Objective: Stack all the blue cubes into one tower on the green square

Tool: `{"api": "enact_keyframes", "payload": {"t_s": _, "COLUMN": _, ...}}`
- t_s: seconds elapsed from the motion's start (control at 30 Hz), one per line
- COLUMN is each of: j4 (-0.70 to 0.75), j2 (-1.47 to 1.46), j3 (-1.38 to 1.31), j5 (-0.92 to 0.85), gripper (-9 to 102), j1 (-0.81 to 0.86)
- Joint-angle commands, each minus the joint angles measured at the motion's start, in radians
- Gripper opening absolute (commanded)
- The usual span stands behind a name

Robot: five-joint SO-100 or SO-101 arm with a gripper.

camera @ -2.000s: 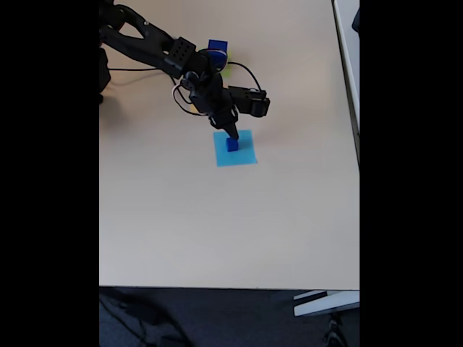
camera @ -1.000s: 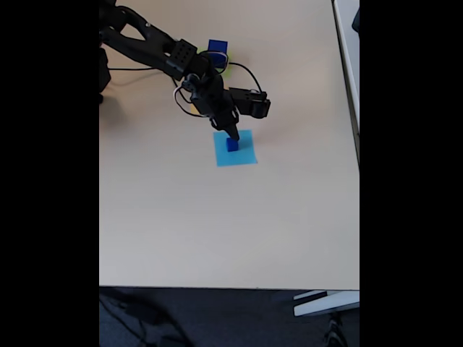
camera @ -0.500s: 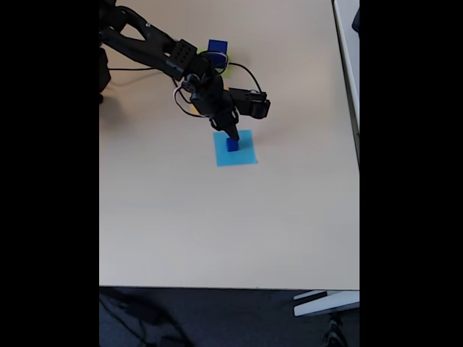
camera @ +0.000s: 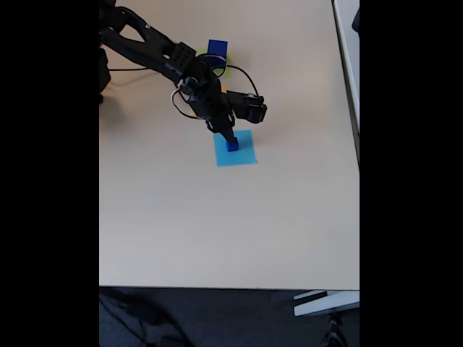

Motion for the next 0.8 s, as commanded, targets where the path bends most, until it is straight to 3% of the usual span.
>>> {"api": "enact_keyframes", "payload": {"t_s": 0.0, "j4": -0.003, "j2": 0.028, "j3": -0.06, "j5": -0.008, "gripper": 0, "j1": 0.005}}
{"api": "enact_keyframes", "payload": {"t_s": 0.77, "j4": -0.005, "j2": 0.005, "j3": -0.092, "j5": 0.005, "gripper": 0, "j1": 0.0}}
